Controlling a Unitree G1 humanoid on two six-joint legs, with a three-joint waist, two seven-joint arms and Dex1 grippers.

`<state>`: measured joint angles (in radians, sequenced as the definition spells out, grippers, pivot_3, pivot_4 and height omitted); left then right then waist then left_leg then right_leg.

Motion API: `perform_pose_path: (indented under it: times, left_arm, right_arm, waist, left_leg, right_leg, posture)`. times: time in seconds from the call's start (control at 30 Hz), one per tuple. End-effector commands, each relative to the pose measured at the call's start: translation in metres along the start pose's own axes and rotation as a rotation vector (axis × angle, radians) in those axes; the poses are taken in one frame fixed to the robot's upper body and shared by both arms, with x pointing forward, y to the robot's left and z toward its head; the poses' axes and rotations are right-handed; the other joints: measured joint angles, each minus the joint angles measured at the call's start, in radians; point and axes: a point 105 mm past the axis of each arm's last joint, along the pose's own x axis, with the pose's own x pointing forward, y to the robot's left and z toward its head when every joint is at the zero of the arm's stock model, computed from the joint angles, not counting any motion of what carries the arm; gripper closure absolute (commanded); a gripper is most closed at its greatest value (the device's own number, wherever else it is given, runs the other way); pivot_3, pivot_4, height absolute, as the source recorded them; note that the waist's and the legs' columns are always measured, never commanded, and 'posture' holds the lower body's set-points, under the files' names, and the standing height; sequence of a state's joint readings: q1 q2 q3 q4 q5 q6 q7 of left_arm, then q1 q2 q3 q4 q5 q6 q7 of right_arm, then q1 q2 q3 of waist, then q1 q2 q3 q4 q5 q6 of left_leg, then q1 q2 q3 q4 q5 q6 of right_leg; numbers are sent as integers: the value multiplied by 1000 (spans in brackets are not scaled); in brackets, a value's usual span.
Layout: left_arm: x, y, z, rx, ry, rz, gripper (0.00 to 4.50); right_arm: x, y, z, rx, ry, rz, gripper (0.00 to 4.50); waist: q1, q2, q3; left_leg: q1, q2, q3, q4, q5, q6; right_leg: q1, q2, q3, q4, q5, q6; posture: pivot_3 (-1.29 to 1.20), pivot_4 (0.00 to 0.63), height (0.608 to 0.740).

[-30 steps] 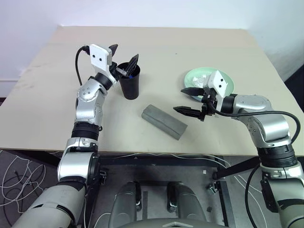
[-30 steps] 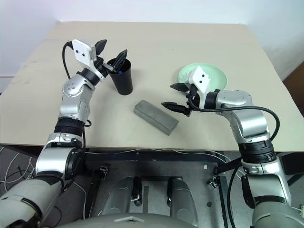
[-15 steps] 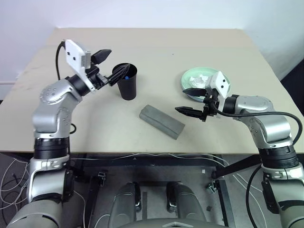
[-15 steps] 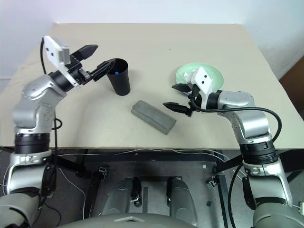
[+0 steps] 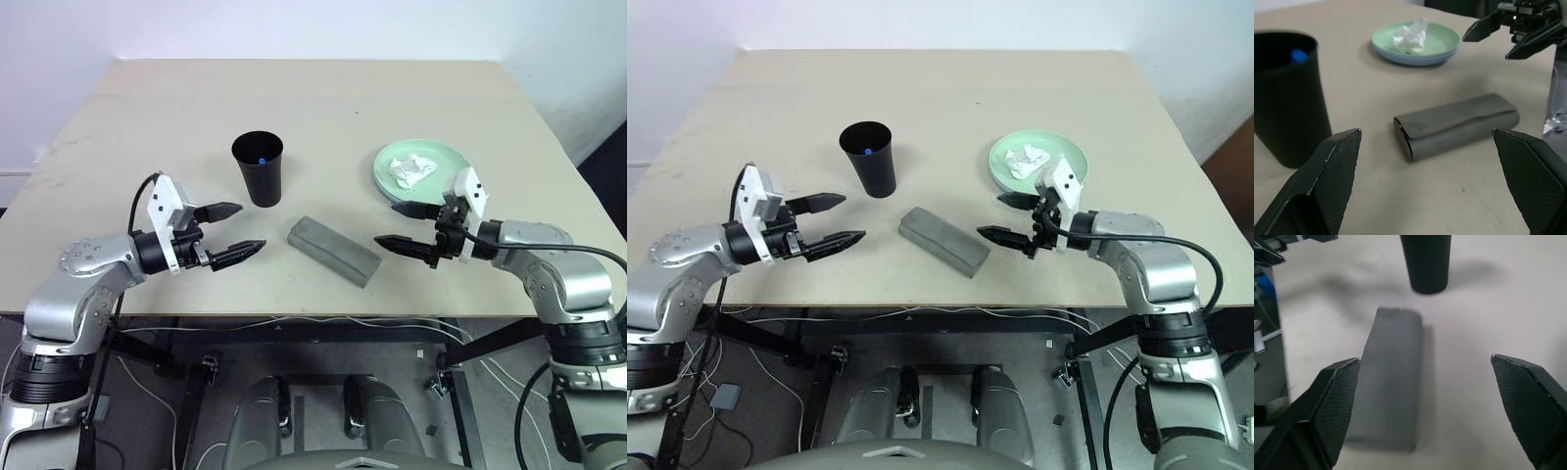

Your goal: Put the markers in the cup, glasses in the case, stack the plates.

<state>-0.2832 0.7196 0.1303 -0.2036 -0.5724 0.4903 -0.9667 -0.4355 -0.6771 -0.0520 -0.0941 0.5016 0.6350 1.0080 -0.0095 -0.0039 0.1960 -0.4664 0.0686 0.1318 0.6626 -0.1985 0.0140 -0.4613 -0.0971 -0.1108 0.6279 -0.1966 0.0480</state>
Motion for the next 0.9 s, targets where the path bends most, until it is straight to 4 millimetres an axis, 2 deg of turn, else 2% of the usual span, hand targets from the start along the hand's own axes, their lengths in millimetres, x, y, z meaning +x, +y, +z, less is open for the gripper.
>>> perform_pose_path:
  times: [0.03, 0.17, 0.27, 0.5, 0.67, 0.77, 0.9]
  left_arm:
    - [-2, 2, 0, 33, -14, 7, 0]
    - [0, 13, -1, 93, -22, 68, 0]
    - [4, 14, -4, 114, -21, 72, 0]
    - [10, 23, -12, 89, -34, 126, 0]
    - [19, 32, -3, 89, -67, 139, 0]
    - [23, 38, 1, 75, -97, 158, 0]
    - [26, 37, 0, 74, -100, 150, 0]
  right_arm:
    - [-6, 10, 18, -51, -41, 25, 31]
    - [-7, 8, 25, -54, -92, -2, 31]
    - [-10, 11, 24, -51, -109, 15, 31]
    - [6, 5, 26, -72, -134, -12, 31]
    - [12, 0, 37, -118, -170, -13, 31]
    - [12, -6, 37, -126, -177, -28, 31]
    - [11, -4, 35, -125, -179, -23, 31]
  waist:
    - [-2, 0, 0]
    - [-2, 0, 0]
    - [0, 0, 0]
    - [-1, 0, 0]
    - [1, 0, 0]
    - [3, 0, 0]
    - [0, 0, 0]
  left_leg:
    - [0, 0, 0, 0, 0, 0]
    - [0, 0, 0, -1, 0, 0]
    - [0, 1, 0, -1, 0, 0]
    - [-1, 0, 2, -7, 0, 0]
    - [-1, -1, 3, -9, 0, 1]
    - [0, -1, 3, -8, 0, 1]
    - [0, -1, 3, -8, 0, 1]
  right_leg:
    - [-1, 0, 0, 0, 0, 0]
    - [-1, 1, 0, 0, 0, 0]
    - [0, 0, -1, -1, 0, 0]
    - [0, 0, -1, -11, 4, -1]
    - [-1, 1, -1, -11, 5, -2]
    - [1, 0, -2, -11, 5, -2]
    - [1, 0, -2, -11, 5, -1]
  posture:
    - [0, 150, 713]
    - [0, 150, 713]
    - [0, 150, 713]
    - [0, 150, 713]
    - [0, 150, 713]
    - [0, 150, 713]
    - [0, 150, 713]
